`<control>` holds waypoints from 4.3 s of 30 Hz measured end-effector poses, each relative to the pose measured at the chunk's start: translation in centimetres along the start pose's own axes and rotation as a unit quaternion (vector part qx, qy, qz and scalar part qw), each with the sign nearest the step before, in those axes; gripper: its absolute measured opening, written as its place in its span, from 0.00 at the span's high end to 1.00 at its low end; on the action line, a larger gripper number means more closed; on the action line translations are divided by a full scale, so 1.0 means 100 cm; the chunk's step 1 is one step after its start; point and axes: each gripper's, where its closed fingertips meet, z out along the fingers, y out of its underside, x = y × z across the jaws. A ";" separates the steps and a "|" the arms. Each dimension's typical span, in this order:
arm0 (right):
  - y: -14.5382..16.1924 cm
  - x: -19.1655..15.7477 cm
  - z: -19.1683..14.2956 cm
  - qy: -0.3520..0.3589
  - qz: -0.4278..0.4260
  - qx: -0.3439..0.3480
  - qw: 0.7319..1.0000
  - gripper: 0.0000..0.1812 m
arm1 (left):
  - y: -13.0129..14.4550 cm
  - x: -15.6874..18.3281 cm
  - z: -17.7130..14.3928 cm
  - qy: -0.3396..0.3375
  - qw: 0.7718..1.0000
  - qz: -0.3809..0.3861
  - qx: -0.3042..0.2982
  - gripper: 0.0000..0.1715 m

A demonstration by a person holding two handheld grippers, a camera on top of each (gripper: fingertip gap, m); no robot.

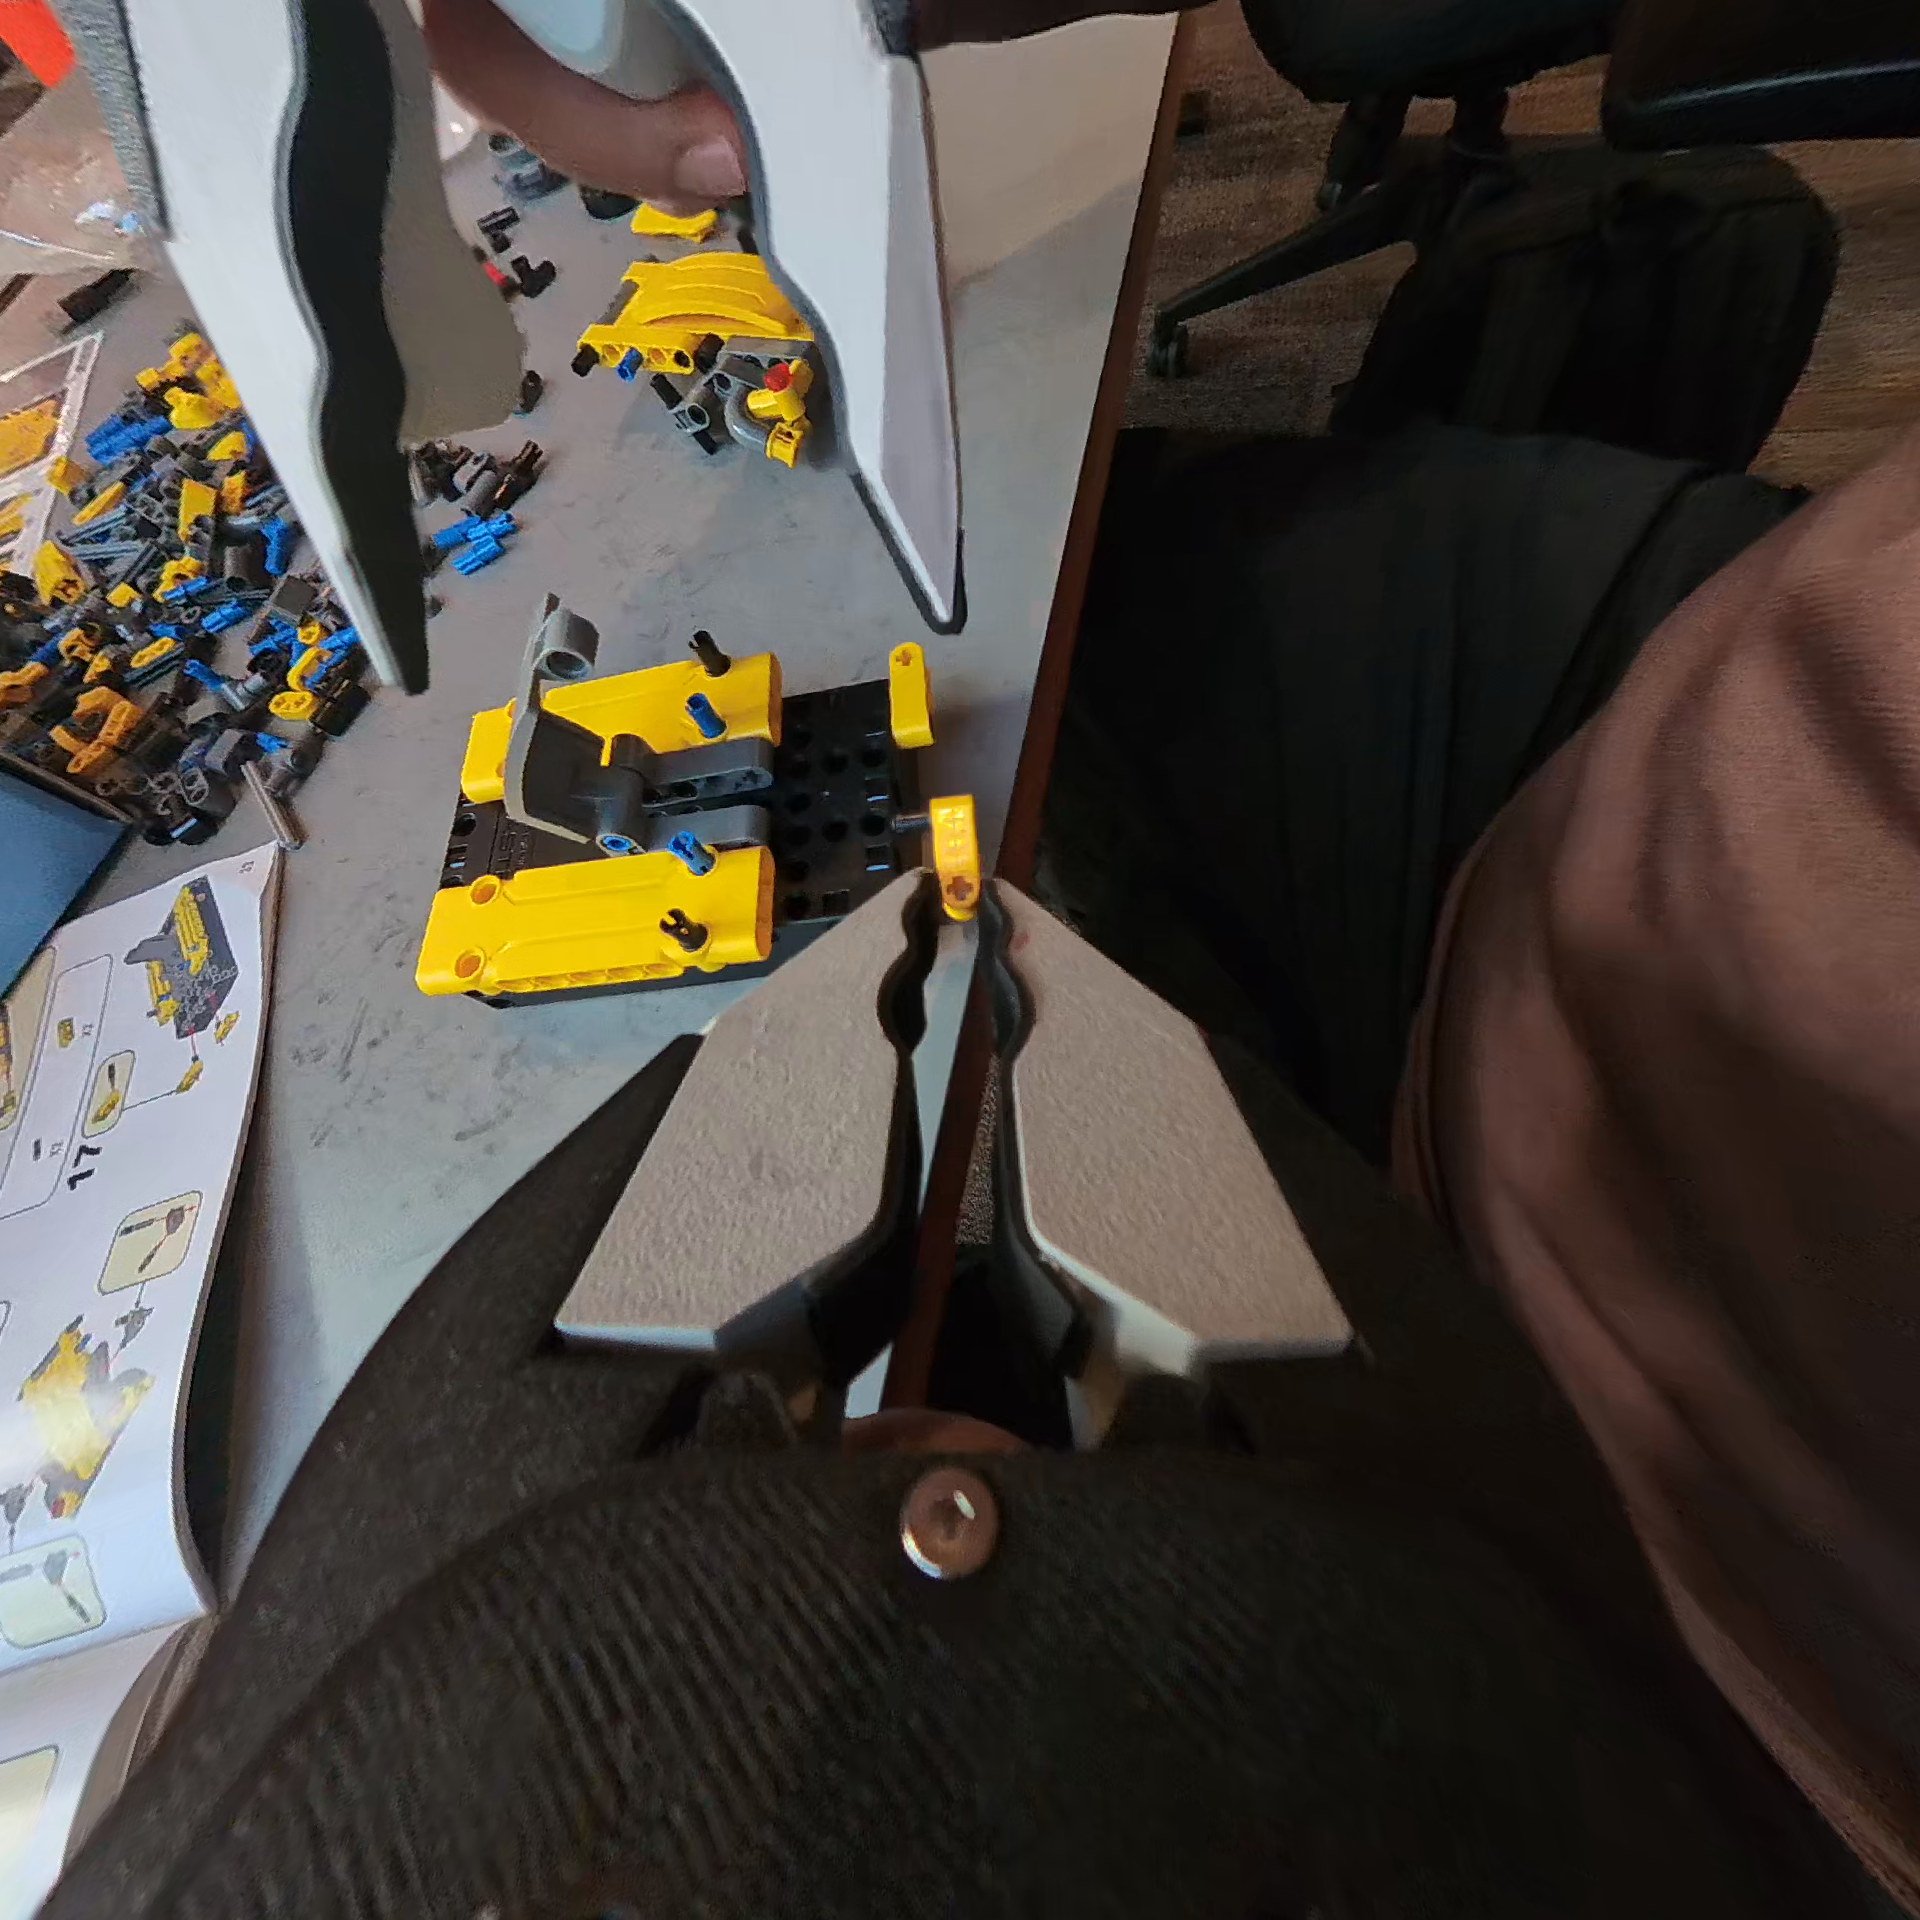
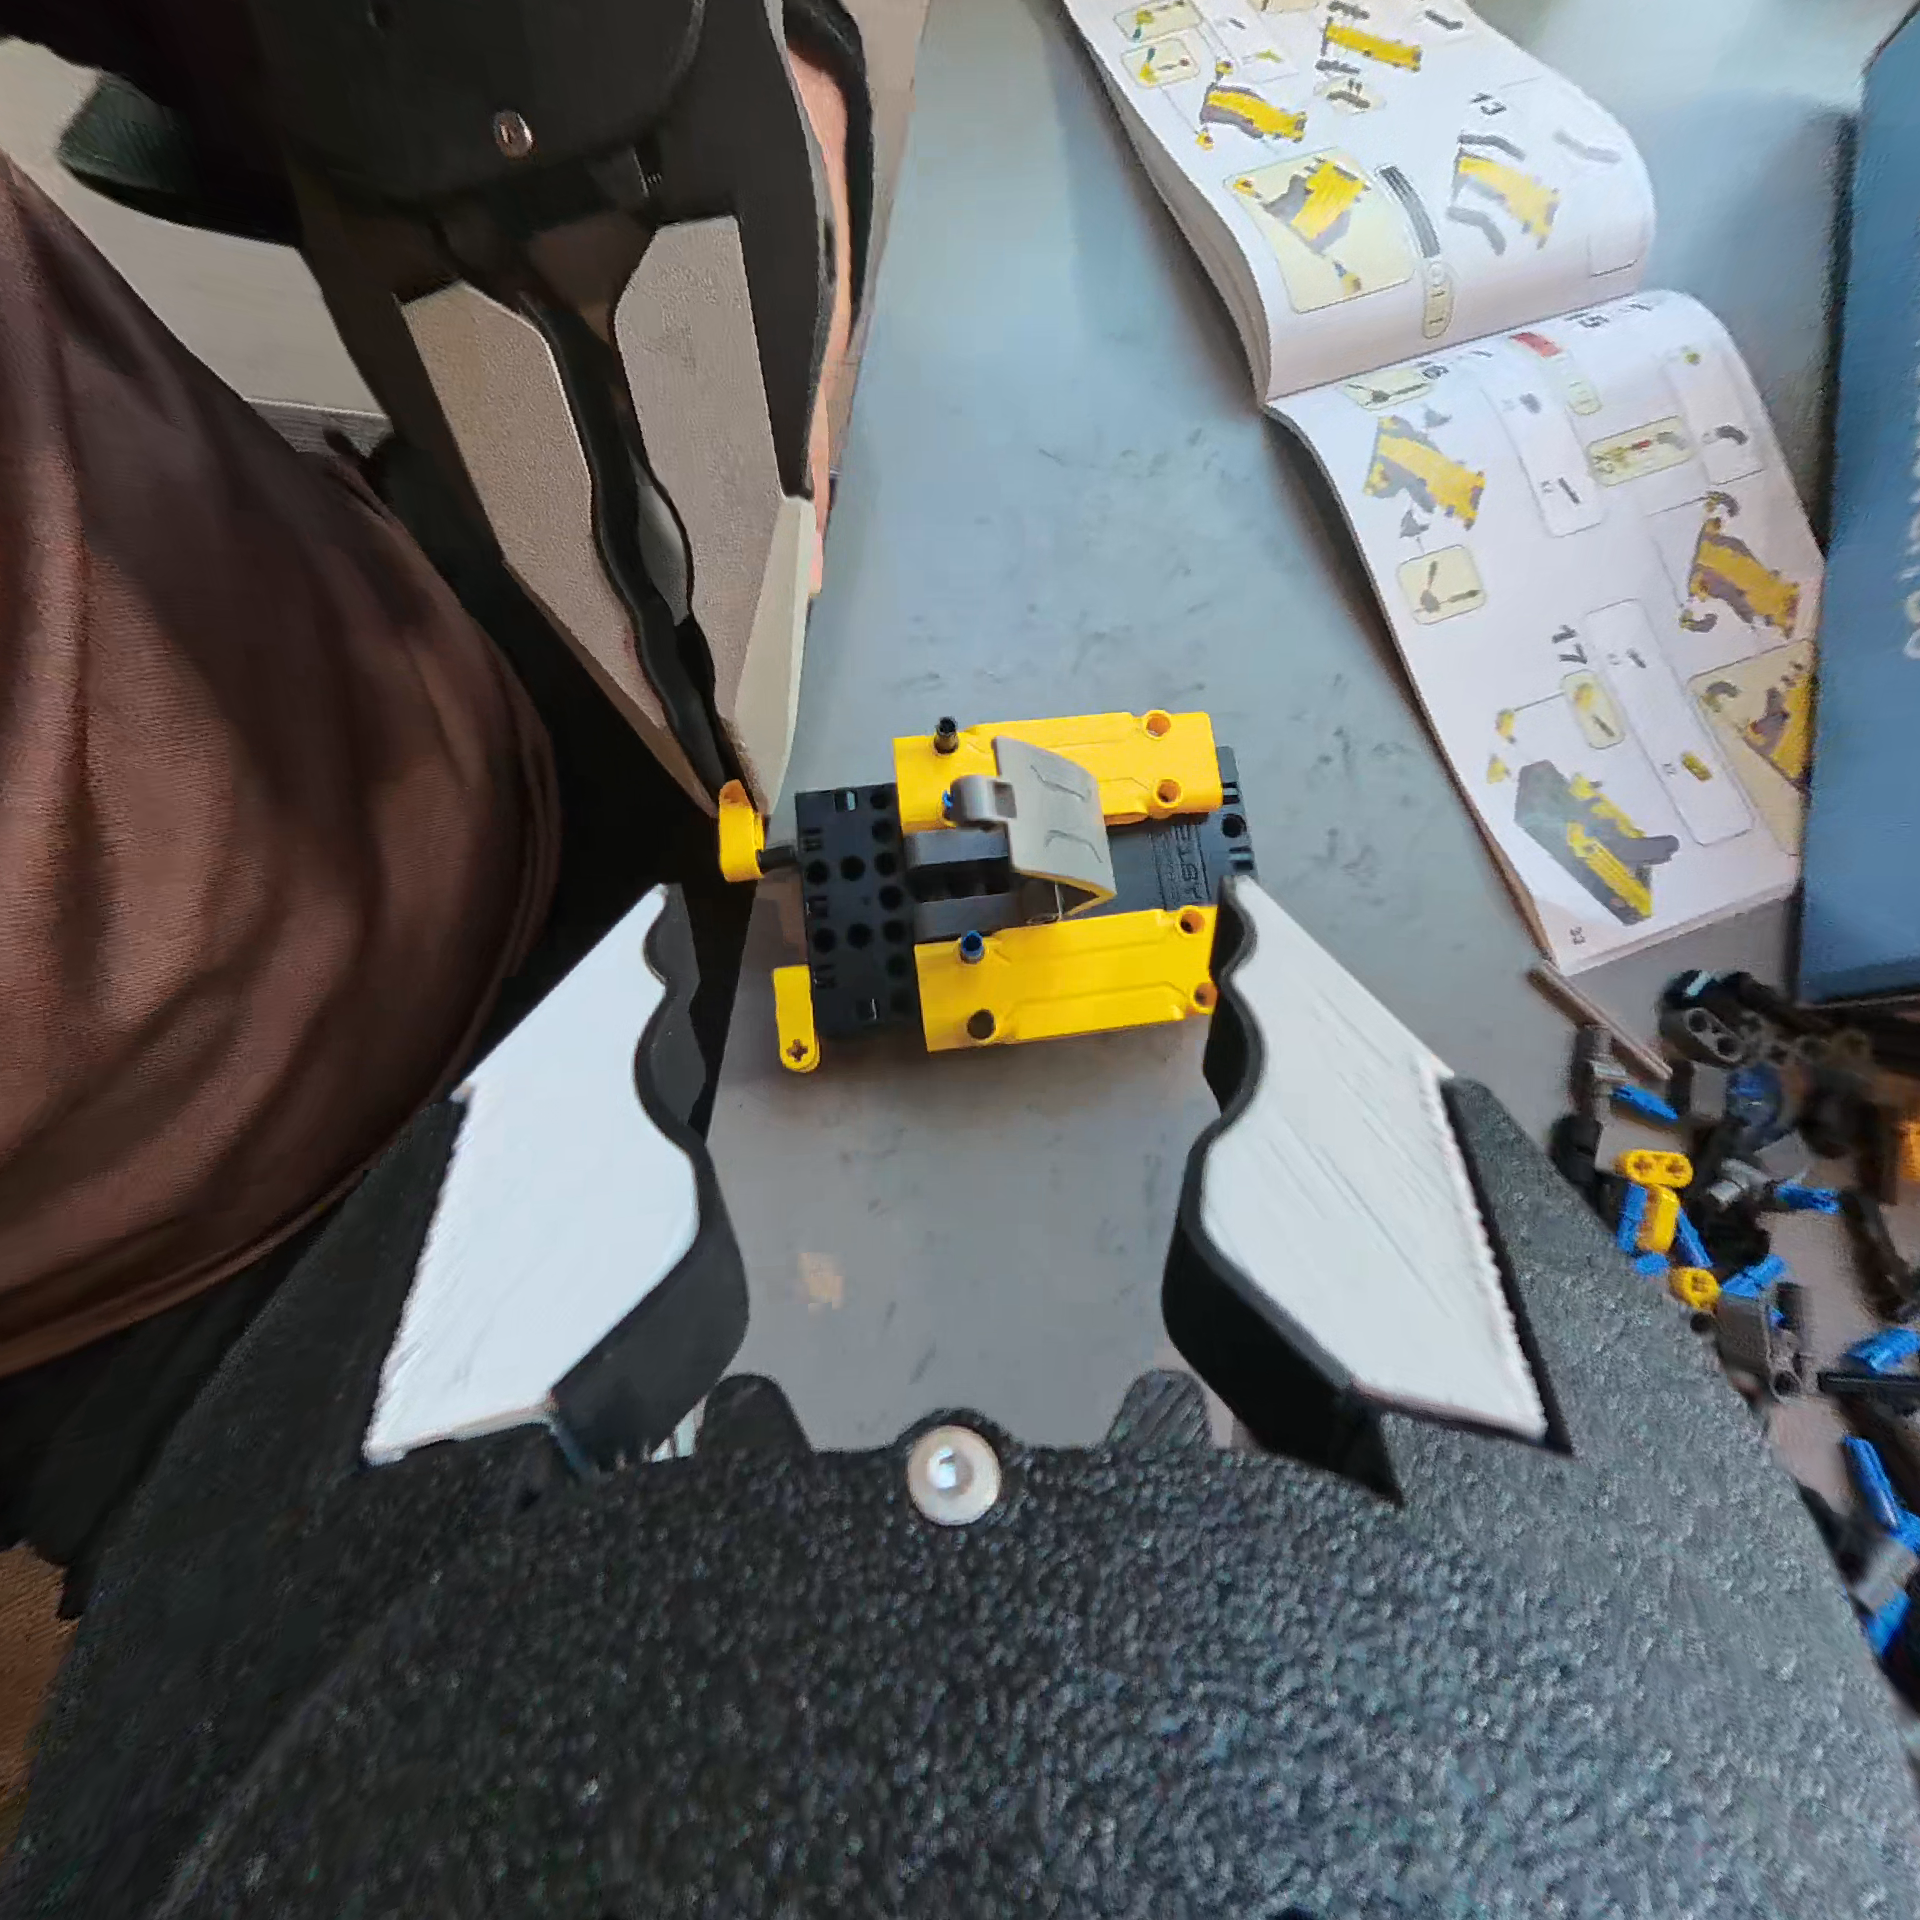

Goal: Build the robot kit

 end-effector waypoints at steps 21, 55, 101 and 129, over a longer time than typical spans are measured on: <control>0.007 -0.072 0.014 0.196 0.191 0.116 0.955 0.92 | 0.004 0.010 -0.010 -0.004 1.000 0.005 -0.019 0.98; -0.004 -0.103 0.017 0.206 0.494 0.387 0.751 0.97 | -0.022 0.055 -0.019 -0.120 0.990 0.017 0.074 0.97; 0.044 -0.093 -0.002 0.171 0.548 0.333 0.748 0.98 | 0.013 -0.043 -0.031 0.096 0.963 0.229 -0.107 0.37; 0.036 -0.096 0.022 0.031 0.564 0.329 0.757 0.98 | 0.029 -0.028 0.003 0.194 0.941 0.153 -0.232 0.38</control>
